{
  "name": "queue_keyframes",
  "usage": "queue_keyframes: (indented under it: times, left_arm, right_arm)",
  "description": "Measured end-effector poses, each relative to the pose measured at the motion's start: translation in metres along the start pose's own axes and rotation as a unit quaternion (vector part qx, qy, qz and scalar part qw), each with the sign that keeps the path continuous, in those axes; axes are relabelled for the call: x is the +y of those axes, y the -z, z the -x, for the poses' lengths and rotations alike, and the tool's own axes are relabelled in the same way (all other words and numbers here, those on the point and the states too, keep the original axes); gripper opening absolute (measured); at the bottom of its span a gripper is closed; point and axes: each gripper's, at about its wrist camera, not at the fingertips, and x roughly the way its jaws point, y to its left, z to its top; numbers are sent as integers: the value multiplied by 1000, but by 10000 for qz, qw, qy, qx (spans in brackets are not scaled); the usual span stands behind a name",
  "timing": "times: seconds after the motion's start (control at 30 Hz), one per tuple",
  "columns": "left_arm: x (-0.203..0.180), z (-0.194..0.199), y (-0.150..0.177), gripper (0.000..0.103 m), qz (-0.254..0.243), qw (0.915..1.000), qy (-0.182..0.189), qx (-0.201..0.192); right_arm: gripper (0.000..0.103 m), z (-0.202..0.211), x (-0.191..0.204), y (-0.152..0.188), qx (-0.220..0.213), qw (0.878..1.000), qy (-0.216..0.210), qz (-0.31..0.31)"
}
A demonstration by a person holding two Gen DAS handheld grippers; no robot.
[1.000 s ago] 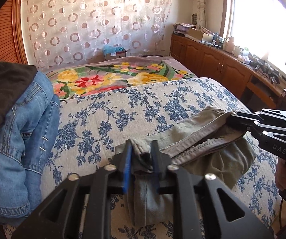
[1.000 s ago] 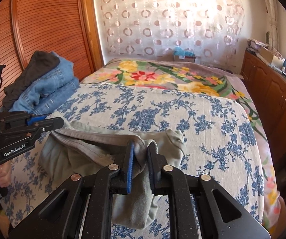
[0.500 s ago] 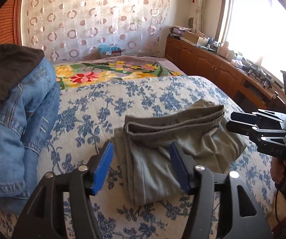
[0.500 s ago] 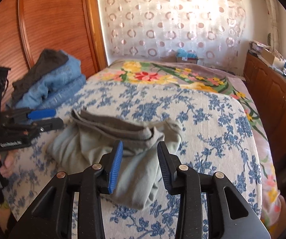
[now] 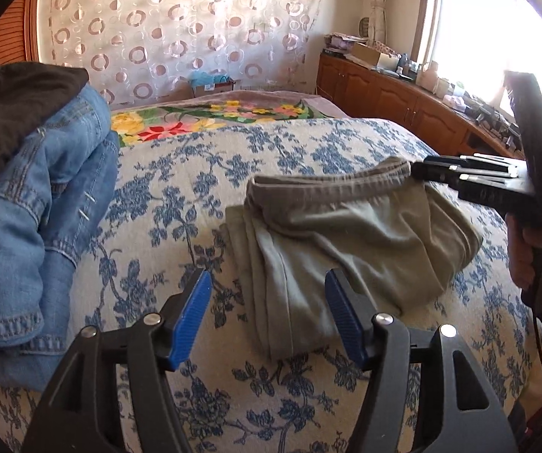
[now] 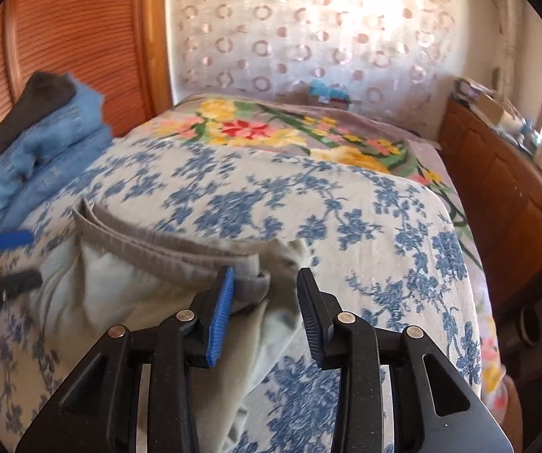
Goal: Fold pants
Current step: 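Move both grippers to the edge of the folded shorts, then pinch the folded shorts edge with the left gripper while the right gripper pinches its corner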
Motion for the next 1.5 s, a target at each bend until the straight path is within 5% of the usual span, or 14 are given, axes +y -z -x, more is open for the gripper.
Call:
queue_keyframes:
  times: [0.4,0.6,1.0,1.07,1.23,1.5]
  left_arm:
    - [-17,23,18,63,-186,9996,84,-188]
    - [-25,15,27,46,-383,9992,-11,103]
    - [-21,6,28,28,-406,9988,-61,264]
    - [-20,6,27,24,-404,9988,-77,250]
    - [-17,7,26,9,-413,9989,-84,213]
    - [-11,22,28,6,-451,9990,-59,26]
  right_arm:
    - [34,49,11,45,-49,9983,-572,-19]
    - [36,51,14,71,204,9972,-721,53]
    - [36,38,20,78,406,9947,-922,188]
    - [33,38,22,77,423,9946,-918,250]
    - [8,45,25,75,285,9945,-915,424]
    - [4,64,10,72,-10,9960,-823,354]
